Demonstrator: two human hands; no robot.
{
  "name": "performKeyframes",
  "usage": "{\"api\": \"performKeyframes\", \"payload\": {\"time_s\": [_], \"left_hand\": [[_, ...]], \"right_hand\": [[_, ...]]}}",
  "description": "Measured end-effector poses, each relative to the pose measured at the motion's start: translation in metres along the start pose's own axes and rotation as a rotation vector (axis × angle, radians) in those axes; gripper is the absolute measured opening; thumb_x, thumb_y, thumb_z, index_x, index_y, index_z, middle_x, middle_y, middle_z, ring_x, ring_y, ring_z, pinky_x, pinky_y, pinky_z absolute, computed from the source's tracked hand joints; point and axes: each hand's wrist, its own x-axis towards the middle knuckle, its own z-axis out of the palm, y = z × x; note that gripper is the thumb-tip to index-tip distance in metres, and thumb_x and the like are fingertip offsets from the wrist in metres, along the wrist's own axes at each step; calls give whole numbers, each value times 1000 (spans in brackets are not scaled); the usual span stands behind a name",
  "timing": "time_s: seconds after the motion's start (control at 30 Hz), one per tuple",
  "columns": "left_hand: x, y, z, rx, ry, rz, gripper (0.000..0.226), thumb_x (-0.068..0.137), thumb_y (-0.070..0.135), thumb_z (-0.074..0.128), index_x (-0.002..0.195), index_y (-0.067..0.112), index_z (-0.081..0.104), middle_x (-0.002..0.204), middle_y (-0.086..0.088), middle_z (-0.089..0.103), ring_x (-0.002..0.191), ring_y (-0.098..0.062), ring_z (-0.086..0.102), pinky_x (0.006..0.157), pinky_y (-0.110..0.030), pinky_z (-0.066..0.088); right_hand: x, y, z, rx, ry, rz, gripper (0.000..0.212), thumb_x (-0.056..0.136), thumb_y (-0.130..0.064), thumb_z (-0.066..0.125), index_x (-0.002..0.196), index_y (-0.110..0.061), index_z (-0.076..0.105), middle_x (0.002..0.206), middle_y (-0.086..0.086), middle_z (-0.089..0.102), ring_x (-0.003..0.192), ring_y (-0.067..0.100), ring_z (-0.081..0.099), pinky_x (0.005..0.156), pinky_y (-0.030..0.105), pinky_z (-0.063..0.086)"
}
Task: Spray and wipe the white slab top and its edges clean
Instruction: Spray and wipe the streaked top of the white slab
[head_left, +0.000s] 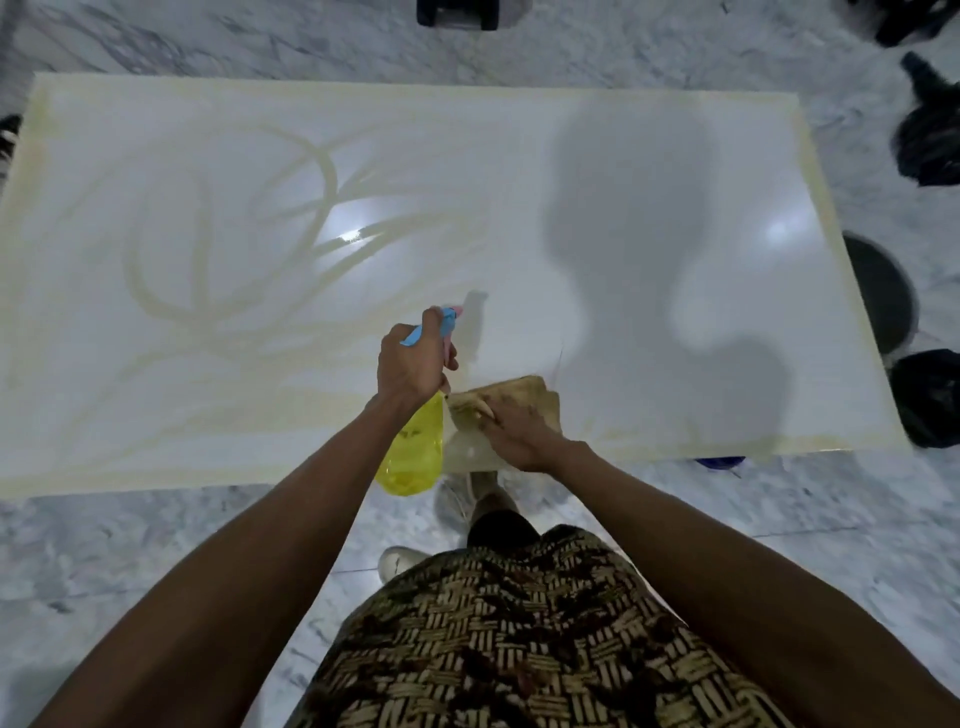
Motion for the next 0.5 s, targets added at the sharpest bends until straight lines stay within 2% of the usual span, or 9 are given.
{"api": "performKeyframes", "payload": {"time_s": [0.03,0.07,0.13,0.2,0.27,0.33,0.37,0.43,0.5], "left_hand": [[0,3,-3,-1,-1,3,38,97,49,44,83,36,76,68,-14,69,64,-32,67,49,-34,54],[1,7,-5,-5,-1,5,38,93,51,44,84,35,76,68,-13,69,65,-32,67,49,-34,54],[10,19,-11,-18,8,7,42,83,57,42,86,34,77,68,-12,69,65,-32,67,54,-38,55],[26,33,-15,-16,41,20,42,83,57,41,86,36,78,69,-12,71,65,-33,67,59,-42,56],[44,48,-19,-23,72,31,41,85,54,42,87,36,78,70,-14,71,65,-34,67,57,-40,55],[67,66,-23,-39,99,32,44,84,55,43,88,30,79,67,-12,69,67,-35,68,53,-36,53],[80,74,-25,-52,108,29,46,82,56,44,88,28,80,64,-10,68,67,-35,68,51,-35,51],[107,91,-28,-75,123,20,45,84,53,45,90,26,81,63,-9,66,68,-34,67,48,-32,50],[132,105,-30,-103,132,35,40,89,47,46,91,28,81,67,-12,64,68,-30,67,44,-29,48]], "right_hand": [[-8,-8,-16,152,-10,5,45,107,-40,29,146,-23,44,148,-2,47,134,20,41,107,35,26],[-14,-13,-35,283,-5,7,44,107,-41,30,138,-20,53,135,-3,56,118,18,50,99,32,31],[-12,-13,-74,450,72,2,46,106,-46,32,121,-15,62,118,4,64,102,20,56,91,37,41],[10,-5,-117,596,164,15,47,104,-51,36,106,-15,66,101,5,66,91,22,61,82,41,47],[40,-1,-163,744,248,19,53,98,-55,45,115,-9,65,106,8,68,98,27,66,83,43,54],[72,-10,-210,807,325,0,59,87,-59,52,119,-11,66,113,9,71,103,31,69,89,47,58],[84,-19,-230,806,371,-29,57,85,-59,52,116,-13,67,109,7,72,98,28,70,88,44,58],[119,-33,-268,715,432,-94,43,89,-51,51,114,-19,66,100,-5,67,86,14,65,77,29,55],[159,-38,-300,590,486,-192,40,96,-46,46,123,-20,61,98,-17,64,91,5,60,77,26,46]]}}
